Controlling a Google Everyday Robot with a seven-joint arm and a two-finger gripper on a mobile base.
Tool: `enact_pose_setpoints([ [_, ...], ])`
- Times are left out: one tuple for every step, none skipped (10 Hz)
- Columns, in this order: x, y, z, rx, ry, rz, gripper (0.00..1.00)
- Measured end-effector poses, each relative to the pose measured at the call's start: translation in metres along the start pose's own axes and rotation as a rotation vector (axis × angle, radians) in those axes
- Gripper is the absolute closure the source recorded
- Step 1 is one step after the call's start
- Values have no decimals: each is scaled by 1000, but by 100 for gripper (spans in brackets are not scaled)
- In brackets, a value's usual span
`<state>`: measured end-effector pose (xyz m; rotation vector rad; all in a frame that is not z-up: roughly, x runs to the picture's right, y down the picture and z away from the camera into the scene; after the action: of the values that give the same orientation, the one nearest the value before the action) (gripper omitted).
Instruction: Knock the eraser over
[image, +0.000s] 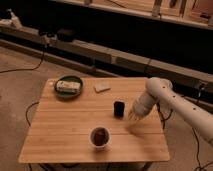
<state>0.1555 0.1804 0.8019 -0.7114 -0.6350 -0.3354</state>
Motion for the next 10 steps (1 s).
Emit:
enact_pose_setpoints([
  [3,-5,1,2,2,0,100],
  [5,-8,2,2,3,-2,100],
  [6,-11,3,2,3,-3,100],
  [6,-14,5,-2,0,-7,100],
  [3,-16,8,-11,-9,-15,100],
  [-1,-17,10,-18,-22,-23,100],
  [-6,-18,12,-28,-39,-33,100],
  [-9,-19,14,-37,-52,-40,100],
  [-11,-21,16,-43,-59,-42,100],
  [-11,-23,18,-48,-62,-42,100],
])
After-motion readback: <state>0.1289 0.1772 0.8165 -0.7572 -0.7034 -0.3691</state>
